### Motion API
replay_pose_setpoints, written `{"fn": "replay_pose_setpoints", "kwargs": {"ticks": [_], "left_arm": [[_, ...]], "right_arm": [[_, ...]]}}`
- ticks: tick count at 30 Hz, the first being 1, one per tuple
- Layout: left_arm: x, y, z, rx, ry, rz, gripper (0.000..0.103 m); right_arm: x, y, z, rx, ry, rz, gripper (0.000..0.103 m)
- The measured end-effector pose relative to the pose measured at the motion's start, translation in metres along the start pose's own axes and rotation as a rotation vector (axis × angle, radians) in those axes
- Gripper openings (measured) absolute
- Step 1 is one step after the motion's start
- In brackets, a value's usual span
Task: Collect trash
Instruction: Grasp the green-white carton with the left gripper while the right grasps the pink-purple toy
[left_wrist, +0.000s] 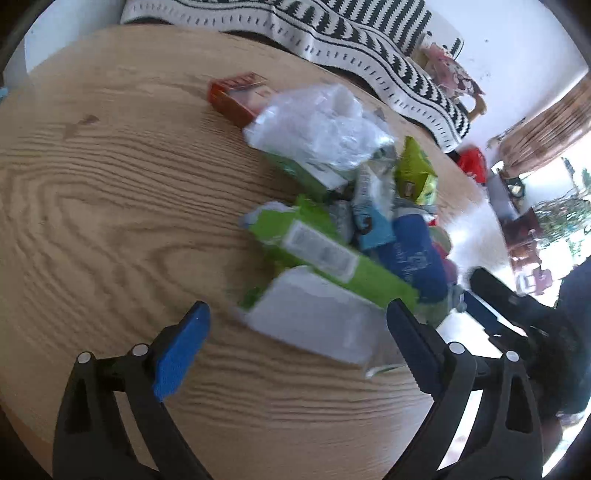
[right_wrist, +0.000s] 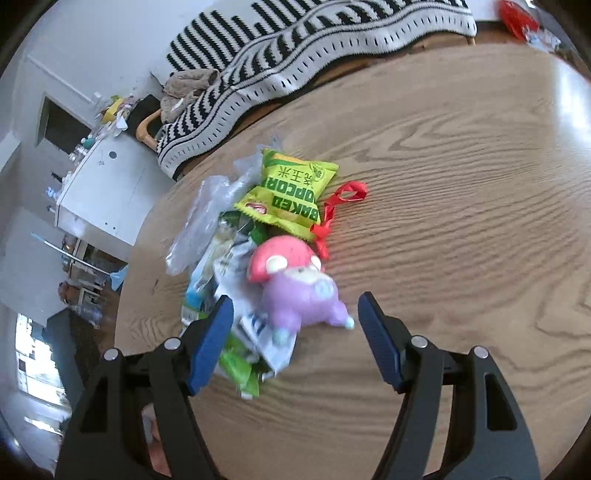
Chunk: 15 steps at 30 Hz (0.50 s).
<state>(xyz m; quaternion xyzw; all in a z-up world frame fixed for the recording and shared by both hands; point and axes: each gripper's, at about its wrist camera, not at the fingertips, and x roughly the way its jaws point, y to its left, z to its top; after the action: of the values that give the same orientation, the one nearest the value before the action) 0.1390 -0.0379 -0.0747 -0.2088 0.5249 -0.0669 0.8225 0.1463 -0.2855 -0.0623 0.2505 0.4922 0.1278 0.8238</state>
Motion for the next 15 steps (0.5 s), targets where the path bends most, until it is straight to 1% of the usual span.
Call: {"fn": "replay_pose_setpoints", "kwargs": {"ticks": [2, 4, 5, 7, 8, 9, 10, 12, 13, 14, 15], "left_arm": [[0.004, -0.008, 0.0, 0.019, -0.009, 0.024, 0.093], [0.006, -0.015, 0.0, 0.033, -0.016, 0.025, 0.092], [0.005, -0.018, 0.0, 0.037, -0.021, 0.023, 0.088], [0.005, -0.02, -0.001, 0.037, -0.031, 0.02, 0.08], [0.003, -0.018, -0.001, 0.029, -0.035, 0.016, 0.07], [0.0, -0.015, -0.001, 0.019, -0.041, 0.01, 0.06], [-0.004, -0.013, 0.0, 0.008, -0.043, -0.003, 0.055], [-0.012, -0.009, 0.0, -0.002, -0.045, -0.023, 0.04], [-0.02, -0.006, 0.0, -0.003, -0.058, -0.03, 0.036], [-0.028, -0.005, 0.0, 0.002, -0.074, -0.035, 0.028], [-0.036, -0.002, 0.0, 0.001, -0.083, -0.051, 0.025]], "right_arm": [[0.011, -0.001, 0.002, 0.011, 0.02, -0.002, 0.068], [0.021, -0.002, 0.001, 0.027, 0.044, 0.011, 0.066], [0.022, -0.003, 0.001, 0.032, 0.045, 0.016, 0.059], [0.02, -0.003, 0.001, 0.039, 0.034, 0.01, 0.05], [0.018, -0.003, 0.001, 0.038, 0.03, 0.011, 0.045], [0.016, -0.003, 0.0, 0.037, 0.024, 0.008, 0.043], [0.014, -0.002, -0.001, 0.036, 0.018, 0.005, 0.041], [0.007, -0.001, -0.004, 0.03, 0.001, 0.001, 0.039], [0.004, 0.0, -0.004, 0.026, -0.009, -0.001, 0.038], [-0.001, 0.001, -0.006, 0.021, -0.022, -0.002, 0.037], [-0.009, 0.002, -0.009, 0.017, -0.045, 0.0, 0.037]]}}
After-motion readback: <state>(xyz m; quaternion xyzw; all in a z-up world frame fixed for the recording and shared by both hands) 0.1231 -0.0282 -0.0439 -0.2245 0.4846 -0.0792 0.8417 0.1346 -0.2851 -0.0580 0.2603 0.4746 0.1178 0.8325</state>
